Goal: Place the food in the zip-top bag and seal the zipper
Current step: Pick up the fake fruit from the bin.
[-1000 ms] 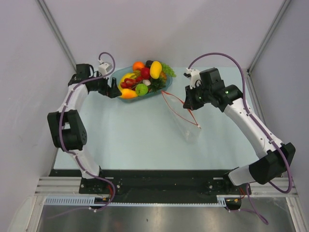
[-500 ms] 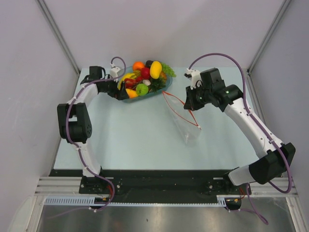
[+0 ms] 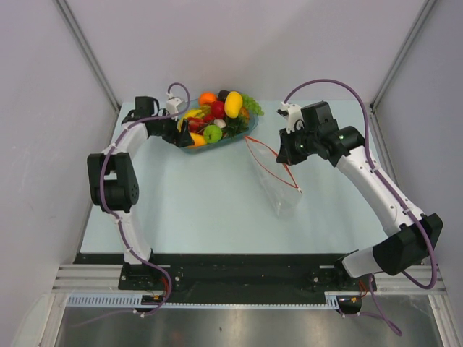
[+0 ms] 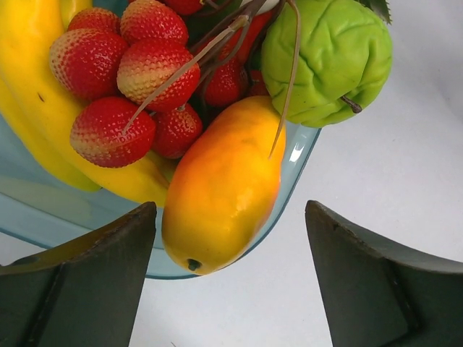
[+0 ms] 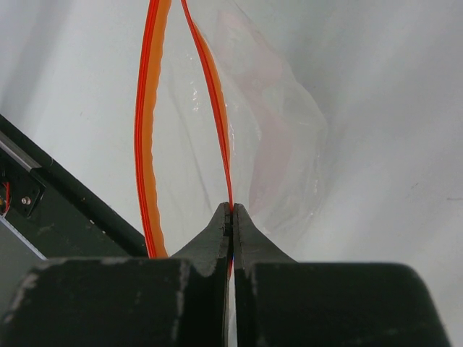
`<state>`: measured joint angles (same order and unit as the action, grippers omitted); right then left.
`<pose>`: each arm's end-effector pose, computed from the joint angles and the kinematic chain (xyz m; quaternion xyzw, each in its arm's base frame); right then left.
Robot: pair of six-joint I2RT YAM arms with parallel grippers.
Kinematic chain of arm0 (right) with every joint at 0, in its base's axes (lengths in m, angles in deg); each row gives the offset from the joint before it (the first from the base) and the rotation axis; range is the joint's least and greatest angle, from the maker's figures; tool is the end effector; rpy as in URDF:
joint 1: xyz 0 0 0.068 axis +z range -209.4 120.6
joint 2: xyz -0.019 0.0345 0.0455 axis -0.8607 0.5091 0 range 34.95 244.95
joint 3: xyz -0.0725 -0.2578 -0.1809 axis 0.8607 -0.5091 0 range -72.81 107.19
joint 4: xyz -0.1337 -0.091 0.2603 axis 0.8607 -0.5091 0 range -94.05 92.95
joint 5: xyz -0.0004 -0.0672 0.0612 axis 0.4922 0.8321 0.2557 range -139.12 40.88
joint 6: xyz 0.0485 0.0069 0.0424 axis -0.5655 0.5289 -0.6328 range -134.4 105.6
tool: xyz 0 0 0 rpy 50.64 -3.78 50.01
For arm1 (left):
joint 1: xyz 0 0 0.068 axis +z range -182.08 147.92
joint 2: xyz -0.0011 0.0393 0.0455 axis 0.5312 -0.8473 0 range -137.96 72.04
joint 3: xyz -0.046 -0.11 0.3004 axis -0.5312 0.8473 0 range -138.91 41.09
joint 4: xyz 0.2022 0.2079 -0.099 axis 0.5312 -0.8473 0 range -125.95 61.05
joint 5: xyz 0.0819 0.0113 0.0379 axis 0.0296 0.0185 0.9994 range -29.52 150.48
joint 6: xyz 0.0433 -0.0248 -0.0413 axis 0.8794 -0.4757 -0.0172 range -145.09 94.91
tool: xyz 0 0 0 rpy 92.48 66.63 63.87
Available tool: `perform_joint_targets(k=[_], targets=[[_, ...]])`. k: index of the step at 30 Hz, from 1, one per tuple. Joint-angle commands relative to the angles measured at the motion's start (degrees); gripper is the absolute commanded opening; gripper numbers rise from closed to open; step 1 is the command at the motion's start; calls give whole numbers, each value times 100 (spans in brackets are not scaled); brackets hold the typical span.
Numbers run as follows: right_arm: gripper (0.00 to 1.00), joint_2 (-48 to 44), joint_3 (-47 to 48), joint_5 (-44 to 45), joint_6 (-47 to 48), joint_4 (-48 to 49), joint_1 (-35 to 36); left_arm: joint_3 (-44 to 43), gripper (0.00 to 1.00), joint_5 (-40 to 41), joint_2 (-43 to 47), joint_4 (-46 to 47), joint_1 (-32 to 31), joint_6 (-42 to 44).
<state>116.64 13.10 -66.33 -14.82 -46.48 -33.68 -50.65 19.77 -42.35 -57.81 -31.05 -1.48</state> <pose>0.3070 0.1644 0.4205 -0.2558 0.8795 0.2200 0.3357 0.5139 -0.0238 0.2559 0.2857 0.8456 -0.2548 0.3720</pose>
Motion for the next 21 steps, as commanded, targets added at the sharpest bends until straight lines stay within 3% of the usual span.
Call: perform_joint_targets(k=[1, 4, 13, 21], targets=[[0, -13, 145, 34, 25, 30, -49, -344, 88, -139, -127, -58, -60, 143], [0, -13, 154, 60, 34, 12, -66, -484, 86, -148, -241, -215, -51, 204], [0, 75, 163, -36, -45, 100, -66, -564, 50, 133, 109, -787, -42, 714], [0, 242, 251, -63, -107, 144, -40, -748, 34, 756, 821, -1866, -51, 1250]])
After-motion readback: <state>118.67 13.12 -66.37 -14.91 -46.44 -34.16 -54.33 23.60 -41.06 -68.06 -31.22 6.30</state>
